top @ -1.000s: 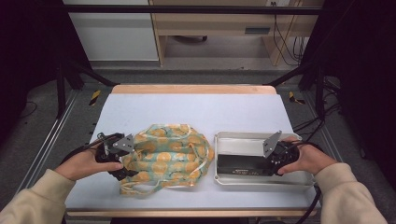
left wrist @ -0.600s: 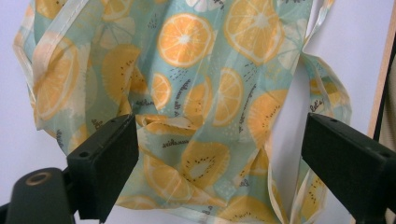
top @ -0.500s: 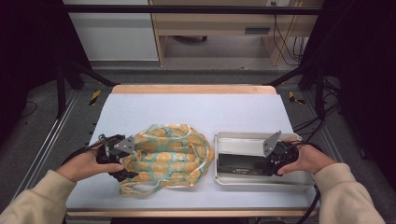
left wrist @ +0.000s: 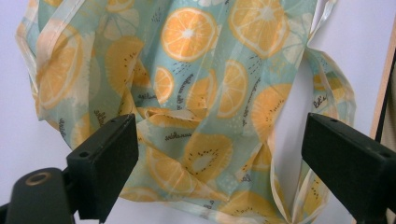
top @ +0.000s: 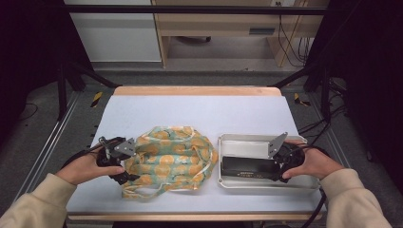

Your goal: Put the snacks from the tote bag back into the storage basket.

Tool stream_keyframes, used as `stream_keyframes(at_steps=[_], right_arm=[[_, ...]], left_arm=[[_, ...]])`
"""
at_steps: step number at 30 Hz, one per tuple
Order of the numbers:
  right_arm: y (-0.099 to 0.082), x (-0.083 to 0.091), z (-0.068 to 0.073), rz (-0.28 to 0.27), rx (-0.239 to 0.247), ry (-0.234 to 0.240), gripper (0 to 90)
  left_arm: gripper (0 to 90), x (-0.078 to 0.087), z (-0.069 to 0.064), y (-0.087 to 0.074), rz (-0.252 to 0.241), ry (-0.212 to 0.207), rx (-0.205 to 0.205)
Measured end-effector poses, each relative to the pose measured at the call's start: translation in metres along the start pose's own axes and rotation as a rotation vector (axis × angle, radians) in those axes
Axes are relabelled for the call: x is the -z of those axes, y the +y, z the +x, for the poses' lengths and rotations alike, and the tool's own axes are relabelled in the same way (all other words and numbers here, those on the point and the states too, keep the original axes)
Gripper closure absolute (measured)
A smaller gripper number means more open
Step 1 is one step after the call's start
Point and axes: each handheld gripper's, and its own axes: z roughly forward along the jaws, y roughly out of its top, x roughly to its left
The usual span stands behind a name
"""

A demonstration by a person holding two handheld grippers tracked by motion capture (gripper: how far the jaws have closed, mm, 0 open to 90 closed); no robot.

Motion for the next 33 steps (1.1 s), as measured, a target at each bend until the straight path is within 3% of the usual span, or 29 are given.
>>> stream_keyframes(at_steps=[9, 23, 33], right_arm=[[0.001, -0.004, 0.003, 0.002, -0.03, -0.01, 7.5], [-0.001, -0.007, 0.004, 0.018, -0.033, -0.017, 7.1], [-0.004, 0.005, 0.008, -0.037, -0.049, -0.054, 7.0]], left_arm=[[10.9, -0.001, 0.0, -0.001, 0.0, -0.001, -0.003], [10.8, -0.003, -0.001, -0.002, 0.003, -0.005, 0.004], [10.9, -0.001, 0.0, -0.003, -0.003, 0.0, 0.007]])
